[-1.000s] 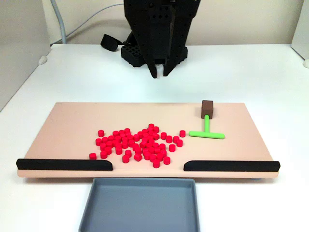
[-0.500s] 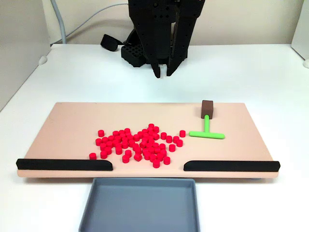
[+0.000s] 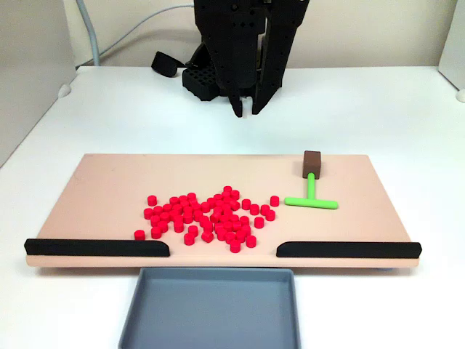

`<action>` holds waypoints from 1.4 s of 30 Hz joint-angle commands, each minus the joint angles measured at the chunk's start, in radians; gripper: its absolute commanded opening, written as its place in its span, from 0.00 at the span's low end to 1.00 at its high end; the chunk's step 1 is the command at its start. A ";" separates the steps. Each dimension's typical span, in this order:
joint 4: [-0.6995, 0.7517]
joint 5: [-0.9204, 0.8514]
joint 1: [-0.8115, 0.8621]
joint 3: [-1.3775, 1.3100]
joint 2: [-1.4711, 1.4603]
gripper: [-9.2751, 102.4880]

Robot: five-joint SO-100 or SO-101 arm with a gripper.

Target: Grasp a green tool by the dark brown handle.

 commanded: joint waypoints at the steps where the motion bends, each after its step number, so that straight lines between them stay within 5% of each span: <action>1: 0.000 0.032 -0.031 -0.005 -0.002 0.08; 17: -0.008 0.215 -0.196 0.002 -0.020 0.08; 42: -0.061 0.278 -0.183 -0.015 -0.098 0.10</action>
